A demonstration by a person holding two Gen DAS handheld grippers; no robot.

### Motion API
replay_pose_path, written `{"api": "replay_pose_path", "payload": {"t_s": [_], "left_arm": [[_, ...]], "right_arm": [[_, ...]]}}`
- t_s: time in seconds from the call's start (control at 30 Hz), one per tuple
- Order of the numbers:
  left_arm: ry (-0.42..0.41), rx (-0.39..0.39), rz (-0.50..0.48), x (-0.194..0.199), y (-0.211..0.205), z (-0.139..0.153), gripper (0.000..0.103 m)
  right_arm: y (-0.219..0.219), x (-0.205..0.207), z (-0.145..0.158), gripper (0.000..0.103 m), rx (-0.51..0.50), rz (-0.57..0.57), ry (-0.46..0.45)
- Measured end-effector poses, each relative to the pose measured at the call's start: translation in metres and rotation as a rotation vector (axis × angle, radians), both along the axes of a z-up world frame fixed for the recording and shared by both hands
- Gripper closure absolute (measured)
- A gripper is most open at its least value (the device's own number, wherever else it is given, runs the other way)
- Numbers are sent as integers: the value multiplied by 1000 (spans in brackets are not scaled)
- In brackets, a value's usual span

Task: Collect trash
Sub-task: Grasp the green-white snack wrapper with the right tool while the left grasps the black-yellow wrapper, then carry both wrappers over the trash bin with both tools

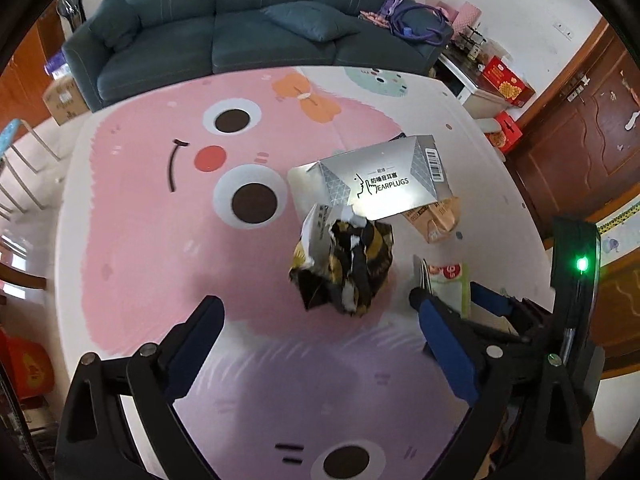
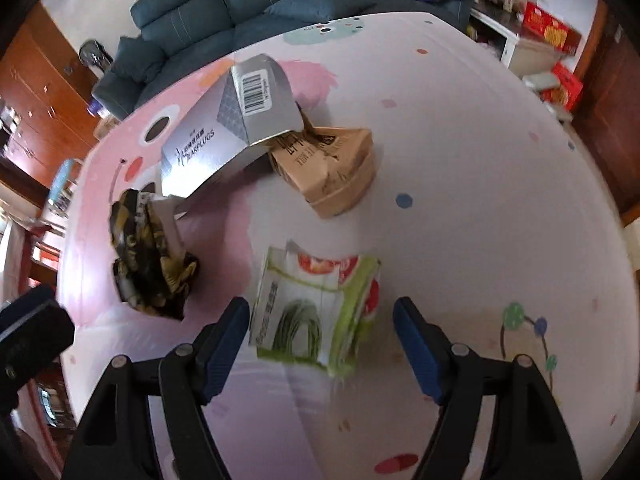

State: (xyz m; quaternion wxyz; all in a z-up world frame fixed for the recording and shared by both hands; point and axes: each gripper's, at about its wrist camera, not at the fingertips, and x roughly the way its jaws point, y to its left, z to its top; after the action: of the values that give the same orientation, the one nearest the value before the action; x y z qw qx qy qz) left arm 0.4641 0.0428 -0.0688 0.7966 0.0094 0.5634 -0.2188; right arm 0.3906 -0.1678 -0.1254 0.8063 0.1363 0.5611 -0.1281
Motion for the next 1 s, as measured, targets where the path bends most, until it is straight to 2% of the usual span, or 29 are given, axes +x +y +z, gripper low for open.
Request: {"api": "replay_pose_path", "payload": {"t_s": [0.07,0.13,0.2,0.23,0.53,0.67,0.83,1.0], "left_arm": [[20,-3,2,7,-3,-6,6],[43,-7,9,13,-6,-12,6],[79,-13,24,21,-8,-20,6],[95,-18,29,25,-10,-24,6],[178,23,37,42,-31,-49,7],[214,27,60,47,-32,-56,38],[130,57,15,35,-38,-47,46],[83,108,-66,7,-46,-34,48]], "right_arm": [[7,0,0,29,-34,13,8],[13,-5,1,39,-97,27,11],[16,-12,2,62,-125,43,-10],[16,-16,3,65,-127,43,-14],[1,-18,9,70,-20,3,-47],[-6,-19,11,78,22,-23,-65],[-15,-25,10,83,61,-44,-62],[-23,-46,15,85,114,-83,-71]]}}
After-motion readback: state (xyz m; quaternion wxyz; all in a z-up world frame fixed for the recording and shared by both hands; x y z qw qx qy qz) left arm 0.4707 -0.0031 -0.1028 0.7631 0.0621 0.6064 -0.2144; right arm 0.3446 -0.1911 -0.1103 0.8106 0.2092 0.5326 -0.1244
